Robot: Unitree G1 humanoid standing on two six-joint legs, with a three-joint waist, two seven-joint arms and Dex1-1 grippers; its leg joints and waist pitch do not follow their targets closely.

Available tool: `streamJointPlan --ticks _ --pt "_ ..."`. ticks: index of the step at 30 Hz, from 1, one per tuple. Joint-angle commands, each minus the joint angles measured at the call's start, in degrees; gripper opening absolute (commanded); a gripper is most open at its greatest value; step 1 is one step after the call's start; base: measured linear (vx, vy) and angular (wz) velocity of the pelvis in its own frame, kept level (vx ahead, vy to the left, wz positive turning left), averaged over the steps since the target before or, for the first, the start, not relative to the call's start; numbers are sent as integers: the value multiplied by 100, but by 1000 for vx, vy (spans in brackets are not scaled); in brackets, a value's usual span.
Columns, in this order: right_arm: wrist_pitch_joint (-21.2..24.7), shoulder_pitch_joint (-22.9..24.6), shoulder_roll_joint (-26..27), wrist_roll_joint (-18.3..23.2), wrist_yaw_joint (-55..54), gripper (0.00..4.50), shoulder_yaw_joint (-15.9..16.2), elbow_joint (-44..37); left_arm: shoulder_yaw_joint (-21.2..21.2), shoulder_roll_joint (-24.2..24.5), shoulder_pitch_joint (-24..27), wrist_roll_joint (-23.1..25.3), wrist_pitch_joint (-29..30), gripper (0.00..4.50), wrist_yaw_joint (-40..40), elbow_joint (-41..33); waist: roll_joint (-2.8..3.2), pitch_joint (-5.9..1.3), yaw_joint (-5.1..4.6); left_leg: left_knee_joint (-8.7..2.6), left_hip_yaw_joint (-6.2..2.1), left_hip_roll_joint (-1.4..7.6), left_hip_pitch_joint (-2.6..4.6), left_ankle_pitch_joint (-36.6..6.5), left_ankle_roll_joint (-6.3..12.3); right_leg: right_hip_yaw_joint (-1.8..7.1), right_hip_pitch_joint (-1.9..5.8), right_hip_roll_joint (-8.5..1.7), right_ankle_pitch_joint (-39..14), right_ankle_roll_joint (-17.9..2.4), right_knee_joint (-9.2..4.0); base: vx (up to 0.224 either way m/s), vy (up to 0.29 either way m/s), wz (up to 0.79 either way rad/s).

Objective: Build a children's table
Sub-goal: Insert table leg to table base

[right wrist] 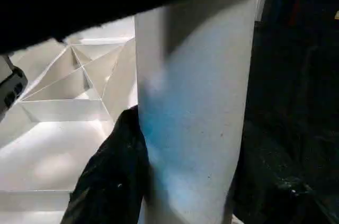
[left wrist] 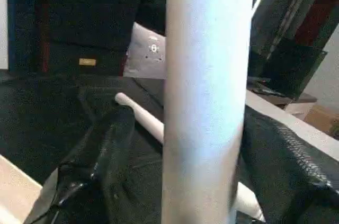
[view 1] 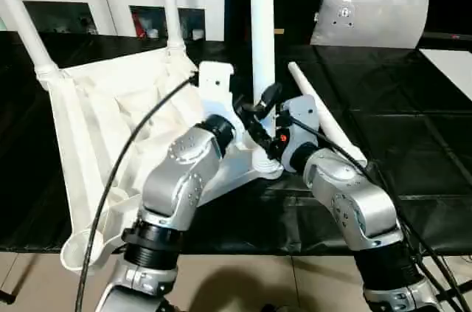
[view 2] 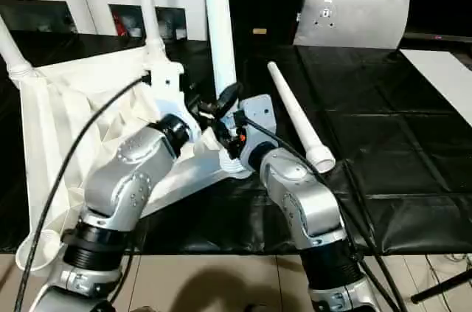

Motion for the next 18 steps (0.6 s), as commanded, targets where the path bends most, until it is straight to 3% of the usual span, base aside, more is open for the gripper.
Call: streamJointPlan --ticks 1,11,13,14,18 --pt "-18 9 -5 -35 56 186 2 2 -42 -6 -11 12 35 301 -61 -20 -31 -449 -16 -442 29 2 40 -1383 46 131 341 -189 -2443 -248 -444 0 0 0" --pt "-52 -15 44 -93 171 186 57 68 28 -27 16 -10 119 212 -140 -24 -47 -447 -3 -449 39 13 42 -1253 53 155 358 -199 -2255 -366 -411 0 0 0" --pt "-47 -39 55 -99 212 186 67 96 85 -15 16 -31 141 210 -137 -29 -46 -443 -6 -454 37 13 43 -1283 42 154 359 -197 -2273 -368 -413 0 0 0" --pt "-42 -46 58 -101 218 186 68 98 102 -8 13 -36 147 201 -133 -33 -84 -444 3 -453 38 13 42 -1271 53 154 362 -205 -2321 -352 -405 0 0 0" --pt "-46 -70 77 -126 231 186 65 127 155 5 9 -28 161 187 -132 -42 -76 -436 -2 -458 36 14 43 -1307 39 152 353 -206 -2398 -328 -420 0 0 0"
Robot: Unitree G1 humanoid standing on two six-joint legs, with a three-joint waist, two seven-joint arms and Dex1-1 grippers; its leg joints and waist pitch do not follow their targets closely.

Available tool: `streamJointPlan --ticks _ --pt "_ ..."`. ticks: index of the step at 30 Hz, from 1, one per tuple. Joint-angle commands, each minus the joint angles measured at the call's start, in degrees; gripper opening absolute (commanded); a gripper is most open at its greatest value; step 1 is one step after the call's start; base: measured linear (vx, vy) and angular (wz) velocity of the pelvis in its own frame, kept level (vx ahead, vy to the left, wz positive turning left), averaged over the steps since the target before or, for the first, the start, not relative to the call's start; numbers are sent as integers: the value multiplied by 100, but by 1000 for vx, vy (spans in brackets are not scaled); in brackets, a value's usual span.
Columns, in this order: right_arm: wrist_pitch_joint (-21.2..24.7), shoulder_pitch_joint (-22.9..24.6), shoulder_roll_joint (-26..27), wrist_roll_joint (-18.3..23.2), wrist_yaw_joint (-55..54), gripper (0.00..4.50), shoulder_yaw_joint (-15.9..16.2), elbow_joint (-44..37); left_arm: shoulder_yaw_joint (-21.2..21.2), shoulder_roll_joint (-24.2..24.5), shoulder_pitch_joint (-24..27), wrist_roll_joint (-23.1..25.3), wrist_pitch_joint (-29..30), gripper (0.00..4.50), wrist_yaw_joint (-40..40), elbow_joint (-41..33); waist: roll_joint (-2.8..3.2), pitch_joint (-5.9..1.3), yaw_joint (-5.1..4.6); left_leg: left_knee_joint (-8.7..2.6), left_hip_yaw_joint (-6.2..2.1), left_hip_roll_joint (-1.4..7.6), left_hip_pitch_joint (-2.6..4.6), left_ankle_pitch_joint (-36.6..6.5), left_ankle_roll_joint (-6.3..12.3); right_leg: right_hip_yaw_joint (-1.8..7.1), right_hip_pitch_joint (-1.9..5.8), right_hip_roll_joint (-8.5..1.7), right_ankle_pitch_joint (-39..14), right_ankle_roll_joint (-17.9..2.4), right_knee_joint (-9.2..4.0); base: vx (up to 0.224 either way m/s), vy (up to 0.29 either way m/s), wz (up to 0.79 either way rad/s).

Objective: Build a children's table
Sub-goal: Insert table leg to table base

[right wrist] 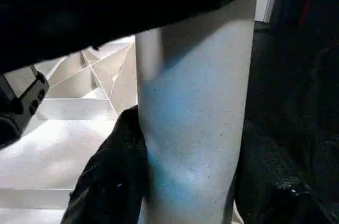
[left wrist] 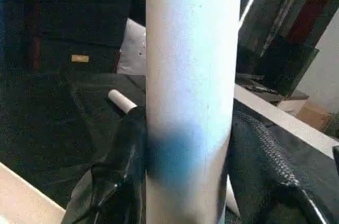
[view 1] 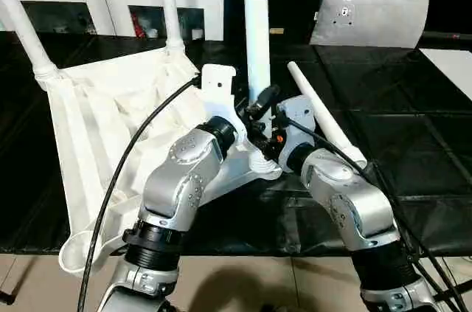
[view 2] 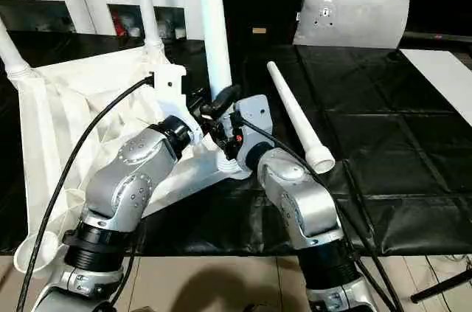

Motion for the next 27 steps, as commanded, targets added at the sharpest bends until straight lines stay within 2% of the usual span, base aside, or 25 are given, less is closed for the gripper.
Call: streamJointPlan --ticks 1,11,12,14,16,17,21,26,27 --pt "-17 -32 -10 -7 41 186 34 61 75 13 1 -8 71 187 -11 -45 -61 -435 -6 -439 32 14 43 -1326 39 145 345 -207 -2432 -309 -428 0 0 0" --pt "12 -41 -10 -88 104 186 19 76 105 9 -13 5 89 184 -31 -46 -32 -441 -6 -442 32 13 42 -1301 28 153 354 -201 -2268 -364 -417 0 0 0" --pt "60 -4 -20 60 272 242 -8 -15 126 10 -29 6 78 184 -30 -25 -36 -438 -6 -444 31 13 42 -1318 33 152 356 -201 -2274 -369 -417 0 0 0" --pt "59 22 -57 143 396 242 -33 -53 169 28 -59 6 65 184 -34 18 -39 -442 -2 -441 31 14 43 -1325 52 152 361 -200 -2253 -373 -416 0 0 0" --pt "54 53 -137 176 503 273 -56 -83 251 90 -113 -9 79 184 -61 74 -45 -443 -3 -437 36 10 39 -1293 67 153 364 -201 -2239 -385 -415 0 0 0" --pt "55 61 -150 192 531 273 -63 -93 266 103 -123 -12 83 184 -65 80 -55 -445 2 -436 36 14 43 -1270 81 153 367 -201 -2221 -396 -410 0 0 0" --pt "161 234 -515 517 1221 313 -86 -430 494 313 -298 -146 224 184 -187 112 -37 -446 24 -435 32 19 53 -1243 123 153 383 -195 -2123 -402 -401 0 0 0" --pt "389 483 -993 1209 2126 351 -380 -932 654 603 -529 -572 670 184 -659 82 -26 -457 58 -427 32 29 60 -1119 204 159 390 -205 -1940 -604 -371 0 0 0" --pt "506 550 -1151 1444 2359 359 -522 -1065 722 684 -607 -749 805 184 -830 98 -3 -445 60 -426 37 24 65 -1135 207 162 381 -201 -1937 -636 -368 0 0 0"
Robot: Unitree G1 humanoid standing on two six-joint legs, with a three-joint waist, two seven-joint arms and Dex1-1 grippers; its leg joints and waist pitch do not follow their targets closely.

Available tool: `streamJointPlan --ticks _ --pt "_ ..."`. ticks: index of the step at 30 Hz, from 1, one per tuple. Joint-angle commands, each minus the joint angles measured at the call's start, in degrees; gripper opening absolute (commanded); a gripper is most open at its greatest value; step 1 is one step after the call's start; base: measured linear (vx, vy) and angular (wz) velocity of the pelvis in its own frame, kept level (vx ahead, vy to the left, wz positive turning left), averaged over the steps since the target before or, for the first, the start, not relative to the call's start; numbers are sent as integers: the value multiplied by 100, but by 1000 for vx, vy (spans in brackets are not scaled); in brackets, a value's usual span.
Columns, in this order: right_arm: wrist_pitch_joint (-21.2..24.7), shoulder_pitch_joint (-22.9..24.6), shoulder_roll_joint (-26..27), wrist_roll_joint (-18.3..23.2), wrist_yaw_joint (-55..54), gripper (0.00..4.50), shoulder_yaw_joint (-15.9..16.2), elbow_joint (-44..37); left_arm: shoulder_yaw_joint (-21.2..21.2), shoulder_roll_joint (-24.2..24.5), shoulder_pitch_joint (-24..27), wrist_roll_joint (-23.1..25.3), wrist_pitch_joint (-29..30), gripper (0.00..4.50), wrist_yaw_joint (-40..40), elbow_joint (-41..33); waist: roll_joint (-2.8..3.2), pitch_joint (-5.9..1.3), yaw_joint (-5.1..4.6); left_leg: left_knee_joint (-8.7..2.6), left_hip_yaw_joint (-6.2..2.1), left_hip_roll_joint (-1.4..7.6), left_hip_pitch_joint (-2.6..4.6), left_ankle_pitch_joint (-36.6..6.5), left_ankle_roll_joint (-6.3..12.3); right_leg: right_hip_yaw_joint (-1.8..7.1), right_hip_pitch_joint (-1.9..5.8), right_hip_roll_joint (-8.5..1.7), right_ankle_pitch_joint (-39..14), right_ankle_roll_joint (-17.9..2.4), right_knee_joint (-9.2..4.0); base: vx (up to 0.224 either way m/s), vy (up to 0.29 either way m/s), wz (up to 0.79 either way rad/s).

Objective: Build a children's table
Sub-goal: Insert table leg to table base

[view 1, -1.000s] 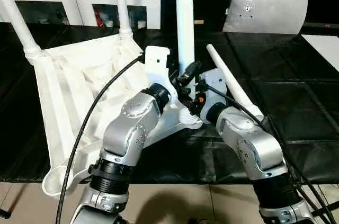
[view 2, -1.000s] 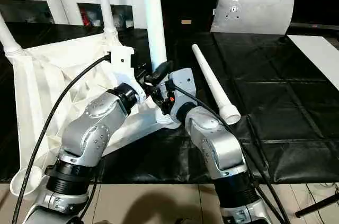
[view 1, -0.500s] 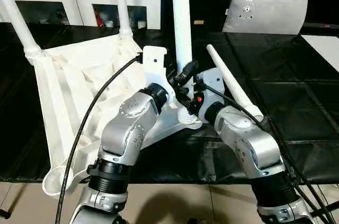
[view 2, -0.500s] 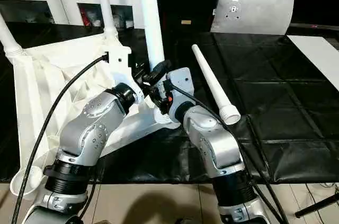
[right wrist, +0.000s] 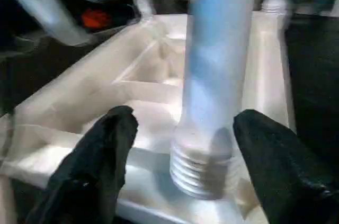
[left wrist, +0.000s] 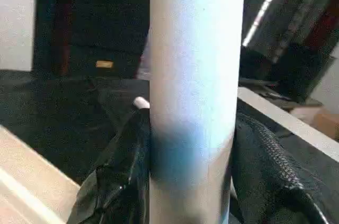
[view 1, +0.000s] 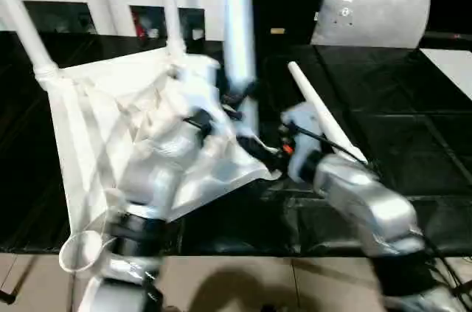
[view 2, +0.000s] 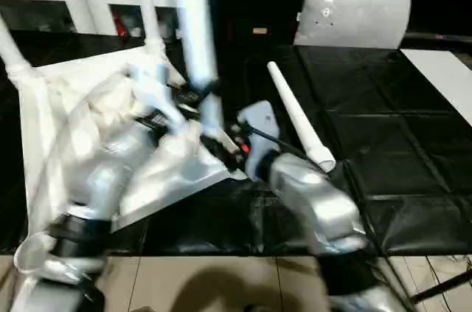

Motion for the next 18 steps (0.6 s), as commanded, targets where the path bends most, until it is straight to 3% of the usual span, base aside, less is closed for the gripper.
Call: streamJointPlan --ticks 1,3,5,6,9,14,18 --pt "253 58 -197 473 377 367 -378 -282 123 75 -213 -391 286 184 -330 17 -19 -451 28 -408 48 28 90 -1126 238 164 372 -199 -1939 -668 -379 0 0 0" --pt "277 56 -203 504 383 386 -406 -284 140 76 -219 -425 308 184 -343 19 -14 -456 43 -419 40 30 61 -1044 236 162 388 -204 -1870 -732 -364 0 0 0" --pt "712 -17 -296 1175 521 403 -920 -305 388 138 -308 -1039 778 184 -721 13 -21 -451 52 -407 49 11 65 -1104 211 151 391 -216 -2067 -766 -374 0 0 0" --pt "1106 -92 -420 1768 695 409 -1294 -306 553 224 -385 -1544 1193 184 -1072 -20 -17 -446 52 -397 64 -11 74 -1118 218 150 386 -206 -2141 -763 -390 0 0 0" --pt "1414 -140 -649 2272 1020 443 -1541 -272 624 395 -463 -1937 1564 184 -1520 -51 -19 -441 81 -379 61 -22 82 -1145 219 122 372 -184 -2335 -716 -402 0 0 0" --pt "1629 -214 -970 2706 1550 449 -1751 -121 556 750 -572 -2276 1891 184 -2251 -109 -30 -440 95 -379 52 -28 71 -1126 204 99 379 -194 -2709 -534 -442 0 0 0" --pt "1830 -255 -1154 2792 1737 450 -1719 -146 600 844 -658 -2523 2083 184 -2450 -128 -36 -449 104 -377 51 -7 74 -1071 164 106 370 -197 -2622 -575 -425 0 0 0"
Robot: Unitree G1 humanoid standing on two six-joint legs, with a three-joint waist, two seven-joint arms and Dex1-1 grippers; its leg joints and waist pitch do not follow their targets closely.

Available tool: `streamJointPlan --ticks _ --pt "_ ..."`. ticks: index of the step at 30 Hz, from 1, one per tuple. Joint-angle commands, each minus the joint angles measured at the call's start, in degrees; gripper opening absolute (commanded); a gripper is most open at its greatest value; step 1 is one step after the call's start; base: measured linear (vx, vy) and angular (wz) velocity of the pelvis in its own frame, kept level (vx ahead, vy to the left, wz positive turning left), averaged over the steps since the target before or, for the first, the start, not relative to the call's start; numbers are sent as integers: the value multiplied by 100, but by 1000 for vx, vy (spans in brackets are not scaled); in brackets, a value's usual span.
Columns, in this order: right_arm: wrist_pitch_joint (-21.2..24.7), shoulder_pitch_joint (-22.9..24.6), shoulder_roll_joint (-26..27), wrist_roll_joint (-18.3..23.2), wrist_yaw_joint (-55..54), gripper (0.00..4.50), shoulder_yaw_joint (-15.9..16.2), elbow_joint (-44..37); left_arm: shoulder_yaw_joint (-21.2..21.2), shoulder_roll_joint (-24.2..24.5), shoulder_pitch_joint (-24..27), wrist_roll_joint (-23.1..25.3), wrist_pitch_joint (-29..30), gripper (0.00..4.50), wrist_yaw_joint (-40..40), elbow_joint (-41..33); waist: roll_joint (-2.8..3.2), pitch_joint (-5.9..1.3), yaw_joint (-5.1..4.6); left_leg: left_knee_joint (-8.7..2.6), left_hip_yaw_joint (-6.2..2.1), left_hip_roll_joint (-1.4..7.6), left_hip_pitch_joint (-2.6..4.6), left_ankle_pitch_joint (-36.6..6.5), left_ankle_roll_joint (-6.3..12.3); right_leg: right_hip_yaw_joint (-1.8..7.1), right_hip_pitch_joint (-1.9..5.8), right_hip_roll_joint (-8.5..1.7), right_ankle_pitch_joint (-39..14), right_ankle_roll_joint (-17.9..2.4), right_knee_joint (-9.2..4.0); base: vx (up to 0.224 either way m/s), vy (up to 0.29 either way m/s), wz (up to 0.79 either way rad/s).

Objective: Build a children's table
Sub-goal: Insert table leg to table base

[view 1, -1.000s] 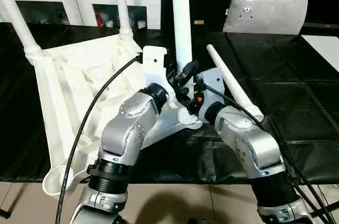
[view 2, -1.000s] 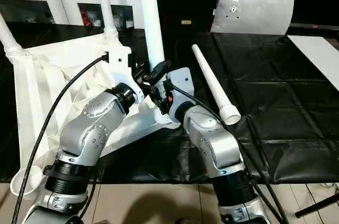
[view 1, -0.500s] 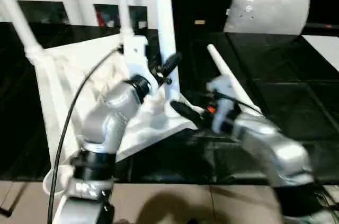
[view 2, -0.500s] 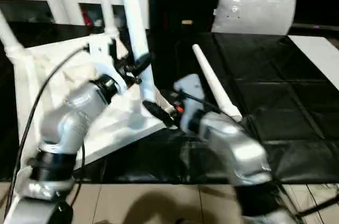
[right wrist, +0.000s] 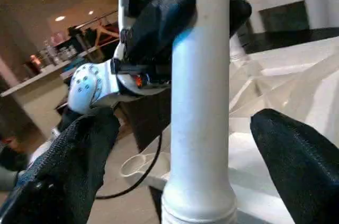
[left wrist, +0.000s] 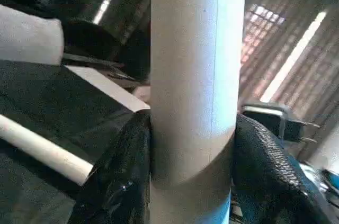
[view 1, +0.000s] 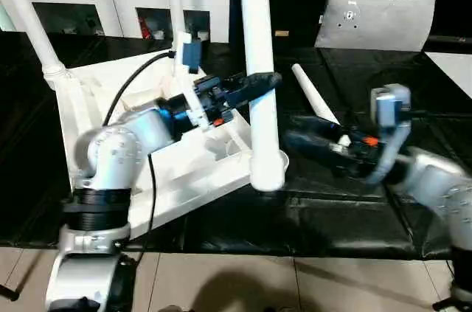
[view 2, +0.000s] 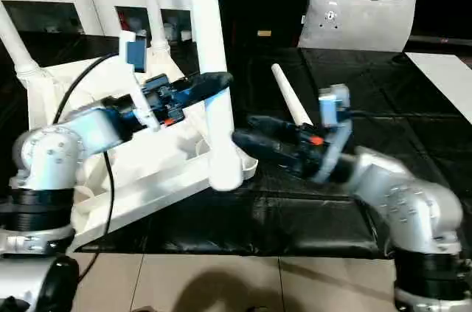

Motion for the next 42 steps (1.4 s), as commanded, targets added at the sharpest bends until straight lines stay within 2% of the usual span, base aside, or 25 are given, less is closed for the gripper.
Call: streamJointPlan --ticks 1,4,6,8,10,17,18,21,22,24,26,27,29,33,34,37,41,42 --pt "148 -131 -108 134 102 450 -15 -40 30 50 -175 -198 126 184 -143 -165 -51 -440 22 -410 44 -7 55 -1089 169 103 372 -199 -2638 -583 -476 0 0 0" --pt "280 -194 -251 177 242 450 184 -88 -48 166 -221 -291 250 184 -361 -245 -60 -435 31 -400 46 -14 55 -1104 158 96 372 -210 -2771 -547 -478 0 0 0" --pt "253 -238 -276 112 257 450 291 -34 -105 216 -230 -305 267 184 -486 -266 -46 -432 27 -398 44 -17 54 -1100 146 93 360 -201 -2842 -508 -493 0 0 0" --pt "134 -318 -257 -110 230 450 416 104 -172 257 -224 -349 279 184 -665 -325 -48 -431 13 -402 39 -20 50 -1131 107 83 356 -208 -2970 -435 -507 0 0 0" --pt "59 -383 -252 -265 245 450 512 202 -269 299 -205 -363 281 184 -830 -410 -53 -434 14 -401 40 -8 55 -1131 79 94 348 -218 -2960 -445 -503 0 0 0" --pt "-64 -497 -442 -361 856 450 927 204 -659 425 -151 -270 137 184 -1353 -625 -50 -432 17 -411 41 11 49 -1147 108 109 365 -214 -2773 -531 -467 0 0 0" --pt "-70 -499 -447 -364 878 450 938 209 -669 427 -152 -264 131 184 -1365 -627 -70 -428 19 -410 46 8 42 -1131 116 113 368 -216 -2800 -522 -471 0 0 0" --pt "-167 -558 -558 -465 1284 450 1183 299 -861 473 -167 -165 79 184 -1575 -666 -61 -418 14 -413 39 10 44 -1209 107 105 365 -215 -2972 -449 -489 0 0 0" --pt "-173 -567 -570 -472 1330 450 1209 306 -875 468 -172 -162 78 184 -1585 -669 -108 -425 7 -406 48 7 36 -1188 120 107 368 -217 -2984 -430 -498 0 0 0" --pt "-190 -615 -611 -511 1526 450 1335 330 -930 453 -188 -170 76 184 -1642 -689 -85 -419 12 -403 41 7 39 -1175 122 104 360 -221 -3036 -427 -499 0 0 0" --pt "-237 -658 -636 -573 1654 450 1456 369 -996 442 -199 -147 37 184 -1691 -698 -123 -419 8 -397 44 5 29 -1159 132 105 363 -223 -3076 -417 -501 0 0 0" --pt "-247 -662 -638 -581 1667 450 1468 376 -1003 441 -199 -145 31 184 -1697 -697 -113 -421 13 -397 40 8 27 -1151 126 104 364 -227 -3080 -416 -491 0 0 0" --pt "-285 -679 -643 -617 1725 422 1520 408 -1037 432 -199 -127 0 184 -1717 -699 -113 -419 2 -398 39 14 36 -1143 134 107 353 -225 -3055 -433 -488 0 0 0" --pt "-360 -708 -623 -694 1870 395 1655 448 -1128 409 -213 -57 -84 184 -1767 -693 -122 -420 6 -397 42 17 34 -1131 143 109 352 -221 -3053 -422 -488 0 0 0" --pt "-375 -714 -619 -702 1896 371 1682 460 -1143 402 -218 -34 -107 184 -1775 -684 -120 -420 4 -398 42 18 35 -1122 148 109 354 -220 -3031 -424 -486 0 0 0" --pt "-395 -714 -595 -743 1963 362 1738 470 -1185 394 -224 21 -169 184 -1790 -662 -121 -422 9 -397 44 21 38 -1115 151 112 351 -224 -3027 -437 -487 0 0 0" --pt "-461 -691 -586 -844 1990 314 1827 470 -1198 366 -231 80 -274 184 -1739 -625 -123 -418 4 -396 43 15 33 -1143 139 108 350 -222 -3089 -402 -495 0 0 0" --pt "-469 -684 -576 -857 1994 314 1833 474 -1180 339 -242 88 -290 184 -1708 -600 -128 -415 -2 -398 41 14 25 -1148 131 106 353 -221 -3111 -391 -501 0 0 0"
